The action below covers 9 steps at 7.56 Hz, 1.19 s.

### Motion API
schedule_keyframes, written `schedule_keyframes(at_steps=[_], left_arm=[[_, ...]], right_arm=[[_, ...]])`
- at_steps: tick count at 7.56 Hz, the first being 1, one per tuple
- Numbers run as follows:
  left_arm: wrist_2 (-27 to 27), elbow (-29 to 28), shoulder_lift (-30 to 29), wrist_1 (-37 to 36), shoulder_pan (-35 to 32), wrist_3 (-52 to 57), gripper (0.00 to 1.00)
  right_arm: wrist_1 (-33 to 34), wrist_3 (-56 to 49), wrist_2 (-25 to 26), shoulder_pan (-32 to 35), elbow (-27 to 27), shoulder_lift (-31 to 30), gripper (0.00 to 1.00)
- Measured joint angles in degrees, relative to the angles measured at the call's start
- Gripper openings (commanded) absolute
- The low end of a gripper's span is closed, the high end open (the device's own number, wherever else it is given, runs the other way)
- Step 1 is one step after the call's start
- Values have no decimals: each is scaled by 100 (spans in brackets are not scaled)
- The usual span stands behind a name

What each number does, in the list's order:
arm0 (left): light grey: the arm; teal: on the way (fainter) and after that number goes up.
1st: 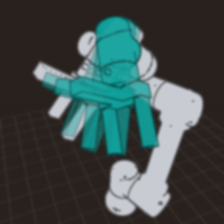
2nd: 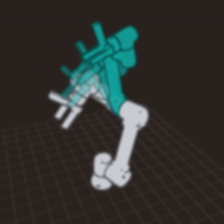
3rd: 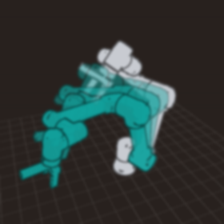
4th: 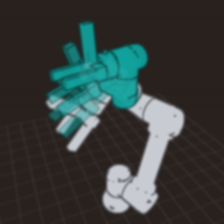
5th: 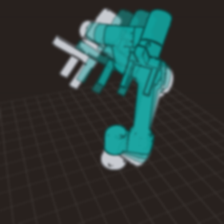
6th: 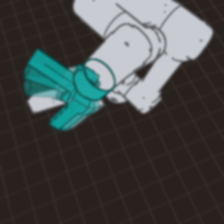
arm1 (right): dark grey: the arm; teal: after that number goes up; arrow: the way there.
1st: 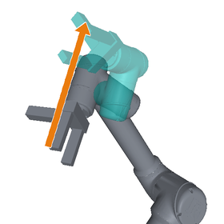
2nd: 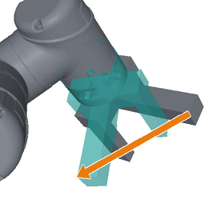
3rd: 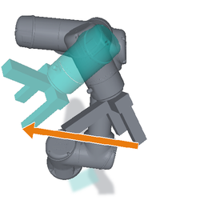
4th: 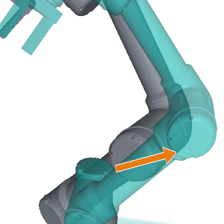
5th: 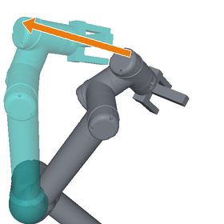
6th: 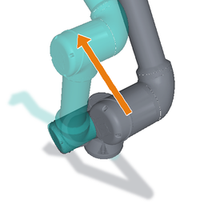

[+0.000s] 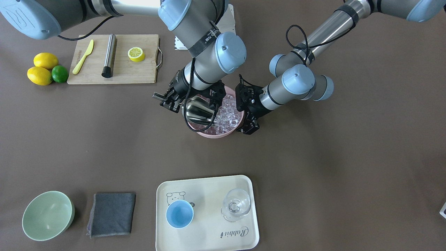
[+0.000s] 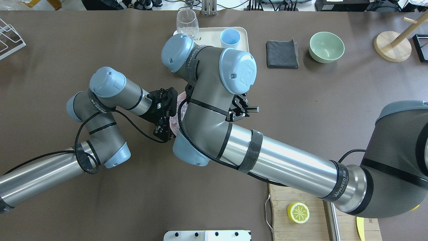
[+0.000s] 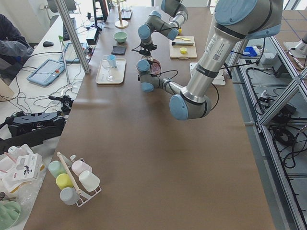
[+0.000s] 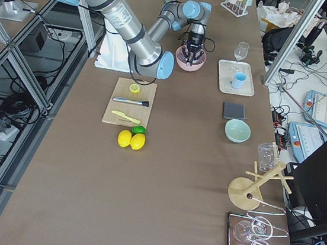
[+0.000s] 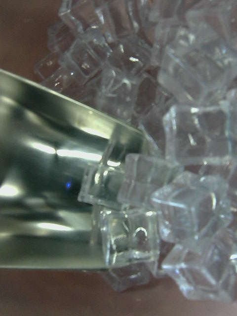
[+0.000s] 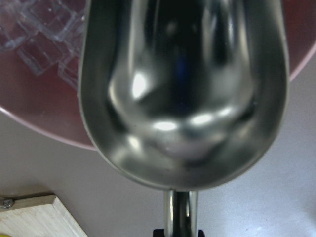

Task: Put ice in cup with scoop
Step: 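Dip the scoop into the ice cubes and scoop them with the right gripper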

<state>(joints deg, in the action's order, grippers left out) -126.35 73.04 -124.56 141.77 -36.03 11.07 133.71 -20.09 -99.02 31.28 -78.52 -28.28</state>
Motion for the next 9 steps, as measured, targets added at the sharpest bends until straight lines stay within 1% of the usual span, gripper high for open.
schedule_keyframes(at_steps=[6,9], left_arm=[[6,-2,11,-2,4,0,97],[5,0,11,1,9,1,97]], right_arm=[[-681,702,-18,-123,-83,-129,0],[-822,864,-61,-164,-188,-210,0]])
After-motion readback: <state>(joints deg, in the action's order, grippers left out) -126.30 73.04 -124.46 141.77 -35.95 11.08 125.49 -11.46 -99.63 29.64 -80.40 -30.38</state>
